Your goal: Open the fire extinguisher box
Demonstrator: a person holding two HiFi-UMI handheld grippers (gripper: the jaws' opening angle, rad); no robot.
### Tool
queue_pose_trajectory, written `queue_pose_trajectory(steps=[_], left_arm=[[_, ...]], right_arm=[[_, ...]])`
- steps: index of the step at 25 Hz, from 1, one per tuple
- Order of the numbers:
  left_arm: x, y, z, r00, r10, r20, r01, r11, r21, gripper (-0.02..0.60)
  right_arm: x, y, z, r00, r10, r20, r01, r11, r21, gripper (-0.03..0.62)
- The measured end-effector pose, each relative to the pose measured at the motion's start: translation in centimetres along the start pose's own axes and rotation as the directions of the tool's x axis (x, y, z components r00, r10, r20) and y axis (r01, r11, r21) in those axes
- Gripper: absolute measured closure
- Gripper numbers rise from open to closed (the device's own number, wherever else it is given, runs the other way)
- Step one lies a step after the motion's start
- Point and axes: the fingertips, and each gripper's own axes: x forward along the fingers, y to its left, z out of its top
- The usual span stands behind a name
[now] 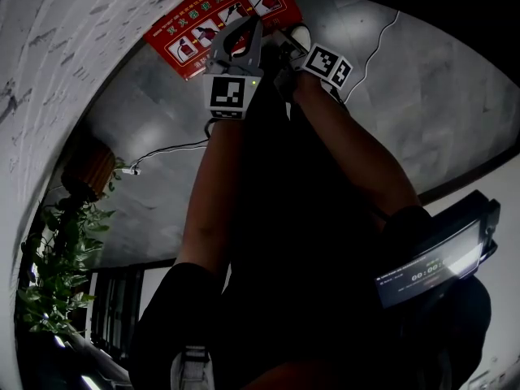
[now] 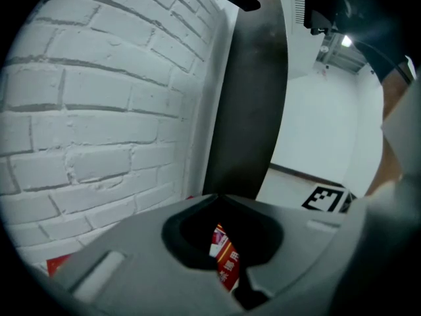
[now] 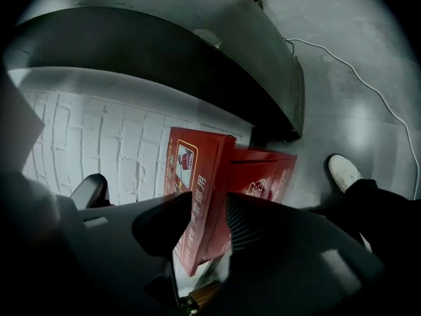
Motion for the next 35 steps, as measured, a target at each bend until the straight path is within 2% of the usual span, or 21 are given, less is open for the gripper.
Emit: queue_pose_trajectory(steps=[4, 9, 13, 21, 29, 35], left_arm=[[0.2, 0.0, -0.2, 1.000, 0.003, -0.010, -0.004, 1.000, -0.018, 0.580], [0.1, -0.3, -0.4, 1.000, -0.009, -0.016, 0.009, 1.000, -0.025, 0.580], [-0.4, -0.1, -0.5, 1.000, -0.014, -0.010, 0.014, 0.999, -0.037, 0.580], [-2.3, 0.1, 1.4, 1.000, -0.004, 0.022, 0.004, 1.000, -0.022, 0.580], [-3.6, -2.3, 2.6, 0.999, -0.016, 0.042, 0.016, 1.000, -0.009, 0.580], [-3.0, -3.3, 5.0, 0.998, 0.010, 0.057, -0.010, 1.000, -0.008, 0.580]], right_arm=[[0.8, -0.4, -0.2, 1.000, 0.003, -0.010, -0.003, 1.000, 0.022, 0.412], [1.6, -0.6, 0.3, 1.000, 0.008, -0.005, -0.007, 0.998, 0.057, 0.412], [1.9, -0.1, 0.6, 1.000, 0.015, -0.017, -0.014, 0.999, 0.052, 0.462], [0.2, 1.6, 0.5, 0.999, 0.035, -0.011, -0.035, 0.998, 0.049, 0.482], [-2.2, 5.1, 0.8, 0.992, 0.128, -0.016, -0.128, 0.992, -0.002, 0.507], [-3.6, 10.2, 3.9, 0.981, 0.192, -0.015, -0.193, 0.978, -0.083, 0.499]])
